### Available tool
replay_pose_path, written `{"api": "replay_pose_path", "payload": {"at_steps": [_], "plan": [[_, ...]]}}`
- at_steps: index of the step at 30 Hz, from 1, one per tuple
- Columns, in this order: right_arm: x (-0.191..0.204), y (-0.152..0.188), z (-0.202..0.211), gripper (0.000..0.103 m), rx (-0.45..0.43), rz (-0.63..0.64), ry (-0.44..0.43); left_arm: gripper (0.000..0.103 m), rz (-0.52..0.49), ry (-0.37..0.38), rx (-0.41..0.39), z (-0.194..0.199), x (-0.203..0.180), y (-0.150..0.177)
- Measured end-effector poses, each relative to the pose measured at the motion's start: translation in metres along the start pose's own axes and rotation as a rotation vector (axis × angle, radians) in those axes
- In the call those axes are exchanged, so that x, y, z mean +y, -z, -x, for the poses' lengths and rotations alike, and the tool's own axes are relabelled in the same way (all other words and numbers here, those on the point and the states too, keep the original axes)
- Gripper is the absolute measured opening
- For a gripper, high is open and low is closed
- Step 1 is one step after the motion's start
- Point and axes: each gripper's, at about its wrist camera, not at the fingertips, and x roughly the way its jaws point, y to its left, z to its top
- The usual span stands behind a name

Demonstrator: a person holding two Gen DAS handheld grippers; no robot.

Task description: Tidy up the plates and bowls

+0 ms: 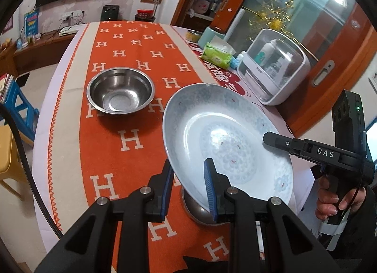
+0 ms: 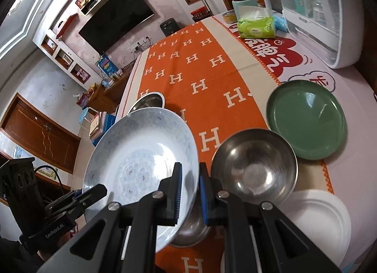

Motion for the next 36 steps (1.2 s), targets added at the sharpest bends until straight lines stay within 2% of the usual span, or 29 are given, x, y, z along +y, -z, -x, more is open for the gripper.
{"api": "replay_pose_path", "payload": {"at_steps": [8, 18, 30, 36], "plan": [[-0.011, 0.03, 0.025, 0.013, -0.033, -0.051, 0.006, 0.023, -0.07, 0.025, -0.003, 0.014, -0.02, 0.011], [-0.033, 0.073, 0.059, 0.013, -0.062, -0.131, 0.03, 0.024, -0.157, 0.065, 0.031, 0.019, -0.056, 0.03], [-0.073, 0.123, 0.088, 0.013, -0.048, -0.237, 0.082, 0.024, -0.23, 0.112, 0.119, 0.007, -0.105, 0.061], [-0.094, 0.144, 0.099, 0.013, -0.034, -0.281, 0.104, 0.024, -0.281, 0.1, 0.172, -0.004, -0.132, 0.075]]}}
